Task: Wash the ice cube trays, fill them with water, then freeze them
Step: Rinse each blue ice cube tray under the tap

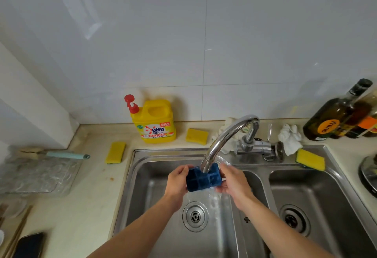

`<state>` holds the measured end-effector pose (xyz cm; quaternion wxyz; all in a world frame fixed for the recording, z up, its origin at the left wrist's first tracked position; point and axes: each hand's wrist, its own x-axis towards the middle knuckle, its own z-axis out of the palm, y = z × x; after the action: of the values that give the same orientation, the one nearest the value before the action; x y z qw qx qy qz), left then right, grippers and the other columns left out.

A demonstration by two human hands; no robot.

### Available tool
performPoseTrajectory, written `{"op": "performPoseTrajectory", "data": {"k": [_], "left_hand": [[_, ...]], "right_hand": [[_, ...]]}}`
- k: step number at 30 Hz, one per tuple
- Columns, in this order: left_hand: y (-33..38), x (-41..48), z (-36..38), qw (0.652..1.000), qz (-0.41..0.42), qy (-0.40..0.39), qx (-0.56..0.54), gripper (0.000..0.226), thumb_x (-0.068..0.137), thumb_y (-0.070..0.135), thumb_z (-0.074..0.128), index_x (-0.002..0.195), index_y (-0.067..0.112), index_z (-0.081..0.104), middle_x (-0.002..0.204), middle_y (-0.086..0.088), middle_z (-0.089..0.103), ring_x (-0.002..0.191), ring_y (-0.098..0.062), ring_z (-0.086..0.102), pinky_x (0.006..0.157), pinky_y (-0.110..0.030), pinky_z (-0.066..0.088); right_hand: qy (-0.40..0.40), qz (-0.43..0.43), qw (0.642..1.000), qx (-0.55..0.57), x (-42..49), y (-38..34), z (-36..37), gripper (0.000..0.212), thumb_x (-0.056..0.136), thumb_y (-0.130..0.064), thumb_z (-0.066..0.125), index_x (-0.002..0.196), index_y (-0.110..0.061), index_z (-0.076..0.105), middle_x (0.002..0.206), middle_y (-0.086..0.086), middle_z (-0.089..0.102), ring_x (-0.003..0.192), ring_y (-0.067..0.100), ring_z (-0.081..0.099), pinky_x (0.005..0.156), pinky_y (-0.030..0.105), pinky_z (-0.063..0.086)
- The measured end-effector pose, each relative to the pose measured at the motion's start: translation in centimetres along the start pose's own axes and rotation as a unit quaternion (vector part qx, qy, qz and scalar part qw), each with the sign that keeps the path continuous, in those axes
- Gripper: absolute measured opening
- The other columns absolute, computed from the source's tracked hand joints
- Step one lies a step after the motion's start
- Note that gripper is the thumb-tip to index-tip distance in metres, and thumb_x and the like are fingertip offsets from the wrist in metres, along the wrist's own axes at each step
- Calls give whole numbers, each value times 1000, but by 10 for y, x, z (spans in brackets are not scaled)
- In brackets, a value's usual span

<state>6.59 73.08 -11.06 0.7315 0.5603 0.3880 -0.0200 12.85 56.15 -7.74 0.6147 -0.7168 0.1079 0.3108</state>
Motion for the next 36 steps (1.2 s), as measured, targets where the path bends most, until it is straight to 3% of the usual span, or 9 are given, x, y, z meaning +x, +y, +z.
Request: {"op": "performPoseTrajectory", "data": {"k": [6, 11, 15, 18, 21, 24, 29, 36], "left_hand": [[-6, 7, 22, 996, -67, -25, -61, 30, 107, 20, 41, 109, 8, 69, 108, -19, 74, 104, -37, 69, 85, -47, 59], [-6, 4, 32, 997, -56, -57, -16, 29, 104, 27, 51, 107, 7, 71, 103, -18, 75, 93, -34, 70, 70, -37, 58], [-1, -1, 28, 997, -5, -51, 57, 29, 104, 36, 53, 102, 14, 73, 95, -12, 76, 85, -25, 74, 63, -27, 57], [3, -4, 21, 994, 43, -46, 89, 28, 104, 32, 52, 98, 15, 73, 93, -10, 76, 87, -24, 73, 70, -31, 62], [5, -6, 11, 985, 89, -35, 144, 30, 106, 33, 49, 96, 17, 72, 88, -4, 74, 86, -17, 71, 77, -28, 58], [7, -9, 1, 981, 103, -47, 161, 30, 106, 32, 48, 93, 17, 70, 84, -1, 71, 76, -6, 68, 70, -19, 52], [4, -9, -9, 980, 92, -52, 167, 28, 106, 31, 47, 98, 16, 70, 96, -10, 72, 87, -18, 68, 78, -28, 56], [-23, -10, -12, 967, 15, -80, 242, 20, 104, 29, 52, 103, 19, 69, 100, -5, 73, 95, -20, 69, 83, -35, 57]], "right_hand": [[27, -50, 998, -27, -2, -4, -16, 32, 104, -38, 54, 102, -8, 66, 87, 14, 74, 57, 14, 66, 57, 26, 57], [25, -35, 998, -41, 3, 1, -31, 34, 105, -40, 50, 103, -8, 62, 65, 5, 71, 55, 19, 64, 58, 32, 56], [-21, 35, 999, -22, 5, 12, -30, 42, 104, -53, 47, 112, -14, 62, 84, 14, 74, 59, 22, 67, 57, 33, 56], [-79, 110, 991, 5, 4, 17, -23, 61, 101, -65, 41, 118, -11, 63, 95, 20, 71, 62, 27, 67, 55, 34, 55], [-139, 153, 978, 26, 2, 18, -18, 75, 96, -74, 34, 122, -10, 62, 91, 20, 71, 63, 28, 65, 54, 32, 53], [-161, 158, 974, 2, 0, 17, -12, 79, 94, -78, 30, 125, -13, 62, 86, 17, 72, 58, 20, 59, 50, 27, 45], [-141, 150, 979, -12, -2, 10, -2, 62, 101, -66, 38, 121, -12, 62, 74, 10, 65, 52, 16, 50, 47, 23, 36], [-78, 119, 988, -58, -16, 32, -10, 54, 101, -52, 54, 114, -1, 65, 64, 8, 62, 49, 18, 53, 47, 27, 41]]}}
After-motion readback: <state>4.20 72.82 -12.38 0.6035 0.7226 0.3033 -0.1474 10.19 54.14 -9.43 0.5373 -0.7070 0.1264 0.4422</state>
